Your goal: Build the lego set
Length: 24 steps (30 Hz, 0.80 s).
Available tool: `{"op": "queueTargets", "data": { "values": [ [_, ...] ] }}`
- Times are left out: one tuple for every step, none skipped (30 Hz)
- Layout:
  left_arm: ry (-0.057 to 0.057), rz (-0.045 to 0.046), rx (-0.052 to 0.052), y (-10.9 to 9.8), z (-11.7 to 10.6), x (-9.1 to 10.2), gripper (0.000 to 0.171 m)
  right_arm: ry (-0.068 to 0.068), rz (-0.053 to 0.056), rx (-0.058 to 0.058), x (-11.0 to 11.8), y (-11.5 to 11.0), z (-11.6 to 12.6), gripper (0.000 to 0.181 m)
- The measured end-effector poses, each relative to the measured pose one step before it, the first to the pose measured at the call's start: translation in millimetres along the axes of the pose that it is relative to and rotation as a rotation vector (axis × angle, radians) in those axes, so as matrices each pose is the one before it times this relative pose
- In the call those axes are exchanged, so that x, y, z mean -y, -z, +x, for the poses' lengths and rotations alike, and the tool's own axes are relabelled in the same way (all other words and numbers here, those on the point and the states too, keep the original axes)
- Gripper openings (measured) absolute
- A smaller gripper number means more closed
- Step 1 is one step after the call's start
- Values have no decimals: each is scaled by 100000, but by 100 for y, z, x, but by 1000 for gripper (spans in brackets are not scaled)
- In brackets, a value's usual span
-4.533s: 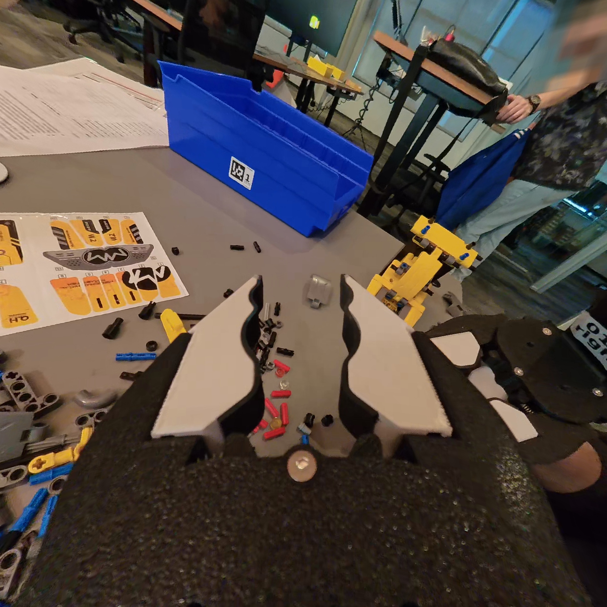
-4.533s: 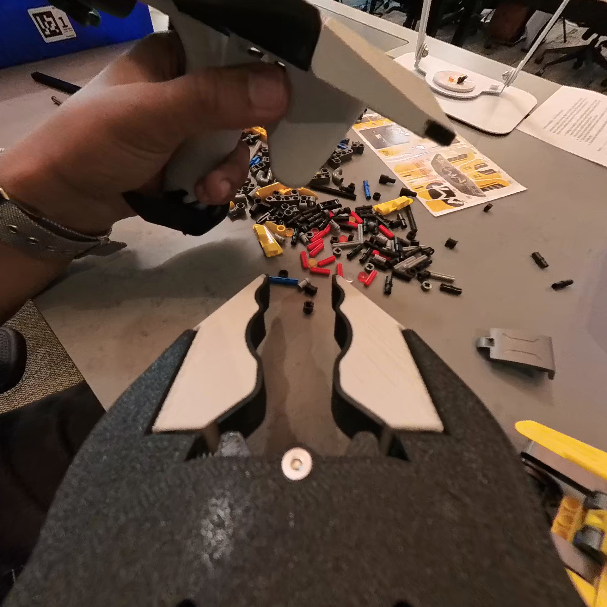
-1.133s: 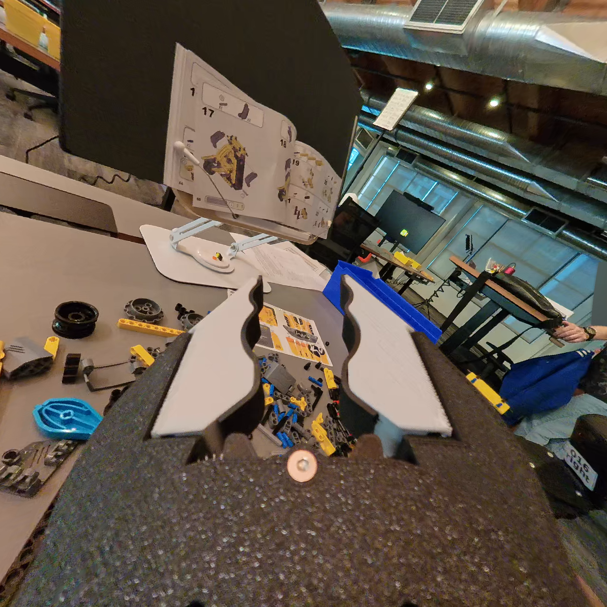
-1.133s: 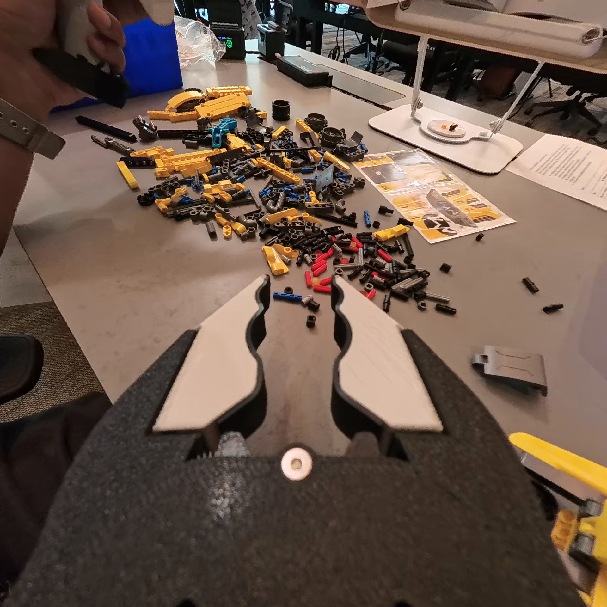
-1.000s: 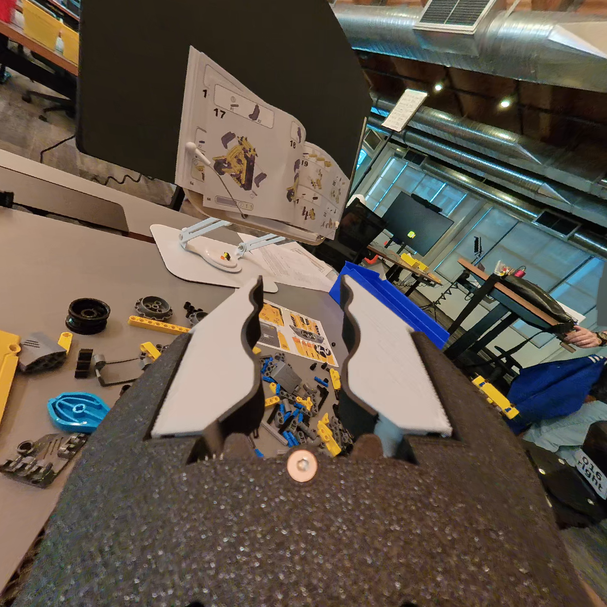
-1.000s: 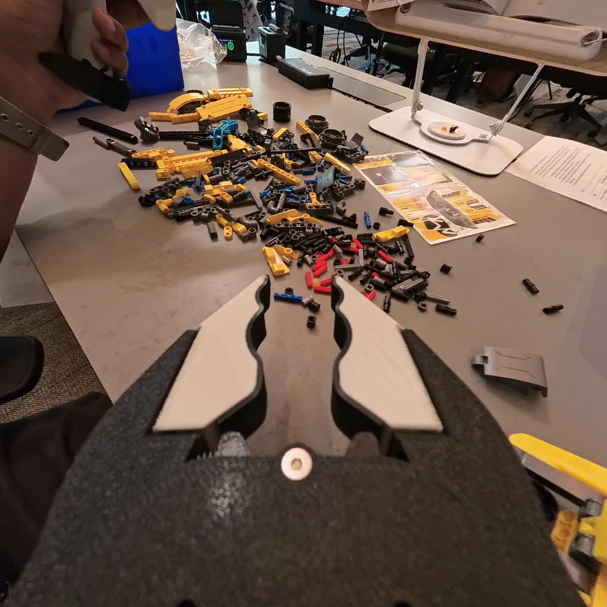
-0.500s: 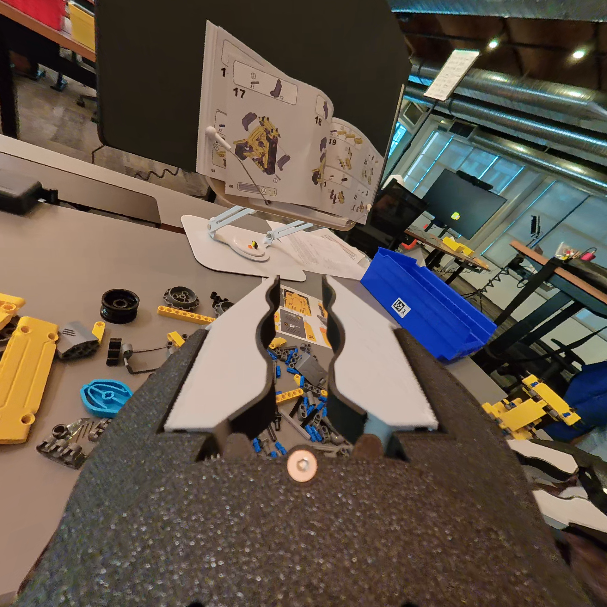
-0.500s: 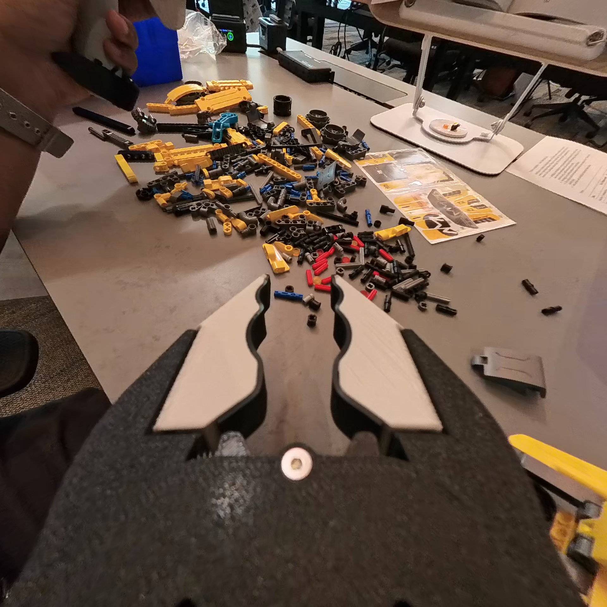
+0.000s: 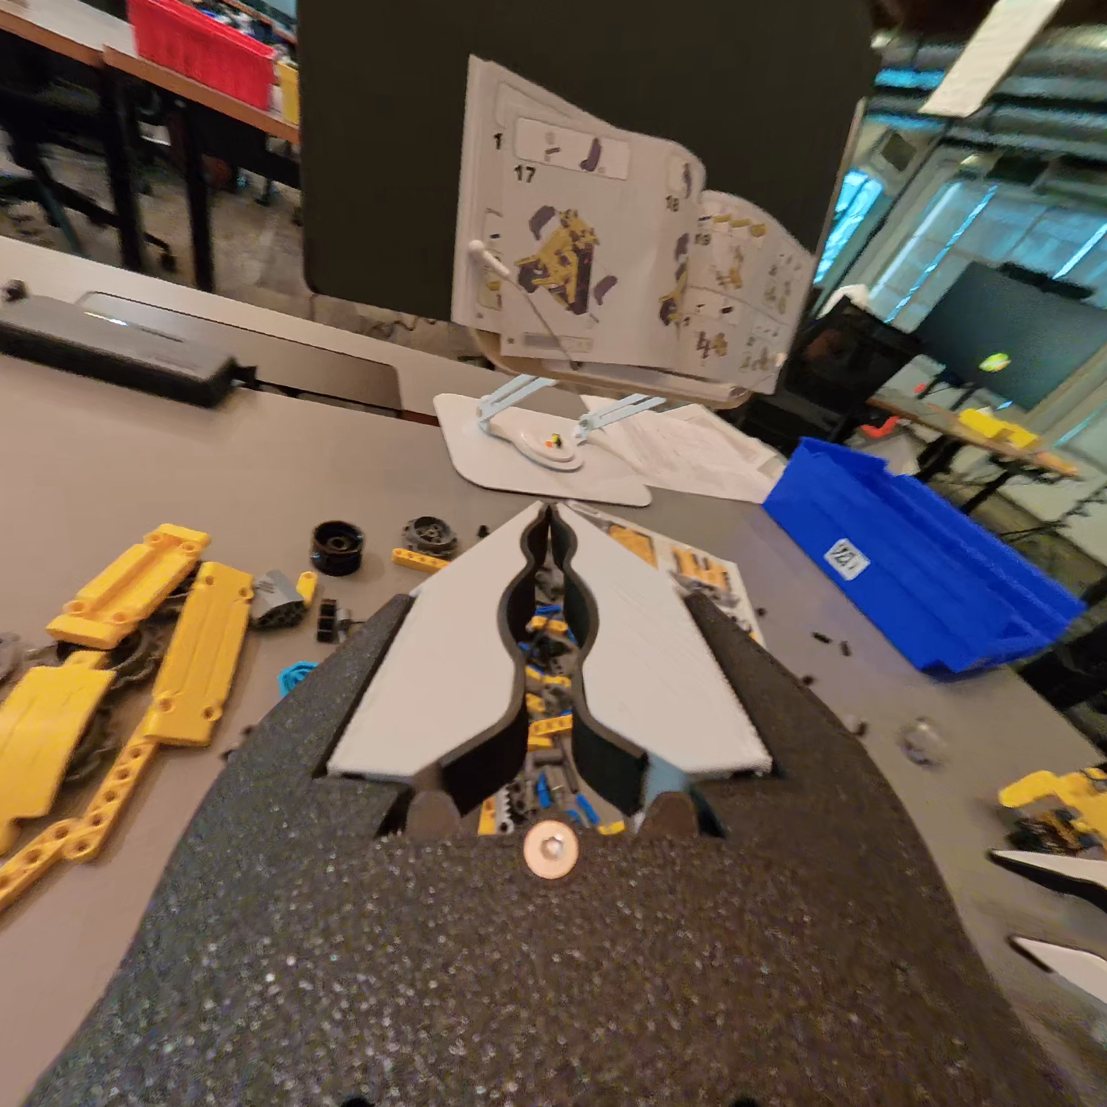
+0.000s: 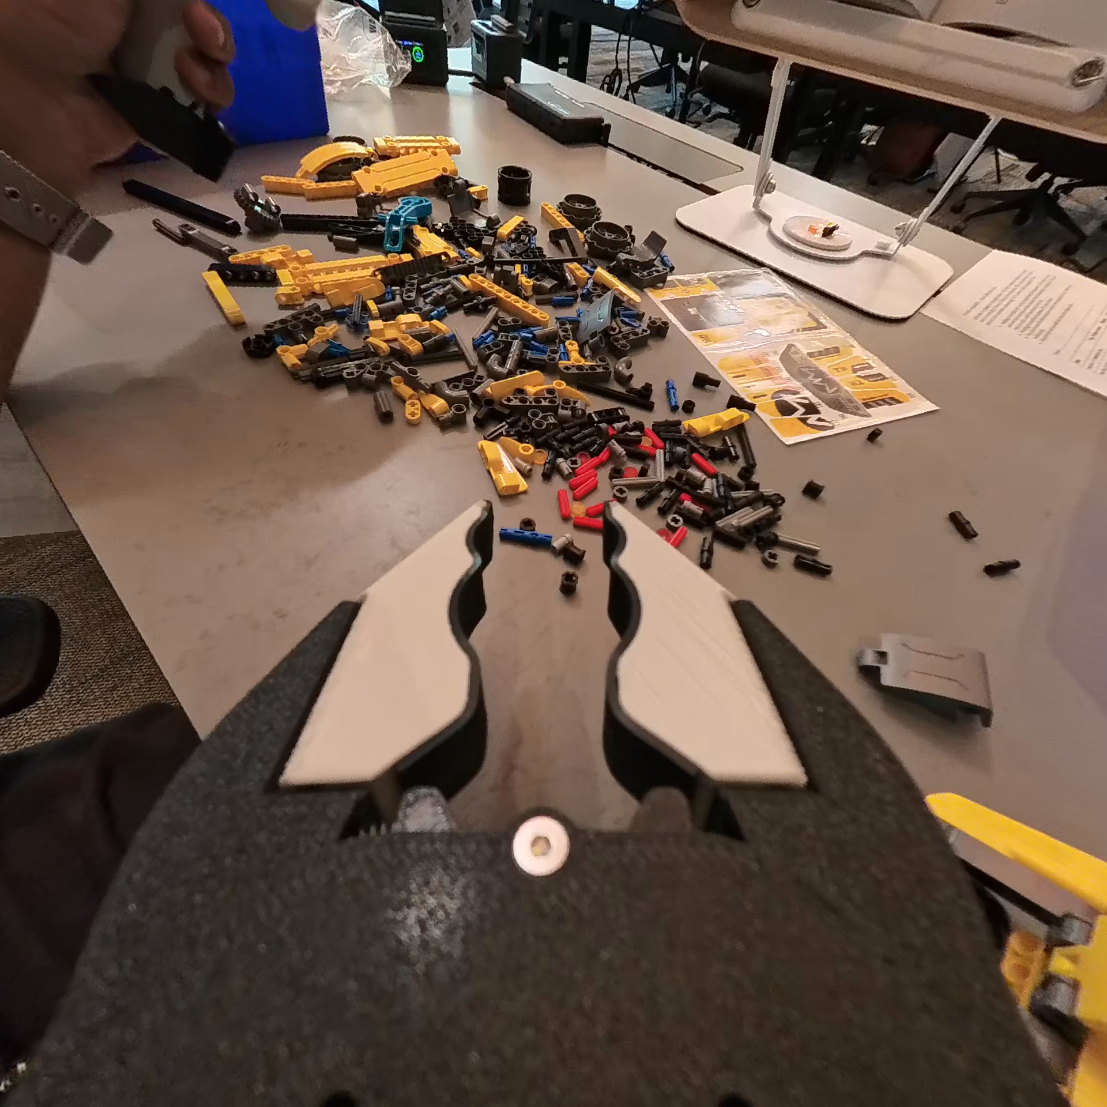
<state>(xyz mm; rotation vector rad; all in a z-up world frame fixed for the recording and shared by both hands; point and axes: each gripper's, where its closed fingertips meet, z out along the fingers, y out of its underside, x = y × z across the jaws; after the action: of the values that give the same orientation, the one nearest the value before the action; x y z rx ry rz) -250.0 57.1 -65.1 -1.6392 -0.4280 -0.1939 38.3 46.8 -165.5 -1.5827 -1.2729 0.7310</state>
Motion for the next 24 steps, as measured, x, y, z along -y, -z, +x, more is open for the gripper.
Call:
{"op": "queueTargets", "data": {
  "values": [
    [-3375, -869, 3763, 225, -489, 98, 0, 66, -34, -36, -1, -3, -3, 36],
    [-3797, -1238, 4521, 260, -636, 59, 0, 10, -25, -4, -3, 2, 1, 36],
    [-3926, -1921, 5216, 277, -827, -69, 0, -13, -24, 11, 0, -7, -5, 36],
    [-3676, -1755, 5181, 270, -920, -99, 0, 10, -20, -5, -3, 1, 1, 36],
    [-2432, -819, 5076, 229, -1023, -67, 0, 76, -10, -16, 2, -5, -5, 36],
    [-24, 156, 6259, 185, -1332, -26, 1, 136, -19, 15, -8, -5, -15, 36],
    [2300, 1470, 7092, 142, -1594, 92, 11, 155, -78, 72, -3, -6, -24, 36],
    [2482, 1294, 4350, 14, -1289, 28, 27, 152, -140, 86, -17, -14, -30, 36],
    [2098, -548, 2279, -107, -1021, -258, 40, 163, -150, 43, -18, -17, -13, 36],
    [1922, -2277, 2602, -253, -1128, -550, 54, 191, -117, 1, -14, -13, -25, 36],
    [1202, -3508, 2989, -382, -1199, -788, 70, 214, -89, -49, -10, -15, -16, 36],
    [517, -4124, 2634, -413, -1109, -882, 75, 182, -78, -77, -12, -7, -12, 36],
    [608, -3298, 2611, -435, -1047, -771, 76, 110, -74, -75, -2, -6, -6, 36],
    [737, -2305, 2777, -400, -1022, -628, 76, 38, -70, -62, -15, -8, 7, 36],
    [703, -1529, 2128, -367, -871, -500, 76, -33, -83, -25, -4, -15, 5, 36],
    [854, -1456, 1215, -331, -642, -446, 75, -81, -82, 9, -17, -13, 8, 36],
    [589, -1859, -613, -283, -286, -449, 74, -96, -62, 39, -9, -2, 7, 36],
    [373, -2476, -842, -277, -158, -505, 73, -98, -85, 83, -8, -9, -2, 36],
    [-154, -2305, 331, -306, -244, -477, 72, -94, -130, 114, -19, -18, -10, 36],
    [-1084, -2013, 407, -336, -162, -470, 70, -76, -160, 135, -23, -16, -12, 36],
    [-1243, -2319, 537, -377, -124, -515, 66, -40, -155, 151, -9, -21, -13, 36],
    [-904, -2313, 517, -429, -79, -534, 64, 15, -107, 123, -20, -8, -10, 36],
    [-916, -2590, 36, -421, 9, -581, 60, 41, -40, 76, -2, -3, -20, 36],
    [-955, -2896, -305, -365, 86, -565, 53, 53, 28, 30, 4, 1, -10, 36]
  ]
}}
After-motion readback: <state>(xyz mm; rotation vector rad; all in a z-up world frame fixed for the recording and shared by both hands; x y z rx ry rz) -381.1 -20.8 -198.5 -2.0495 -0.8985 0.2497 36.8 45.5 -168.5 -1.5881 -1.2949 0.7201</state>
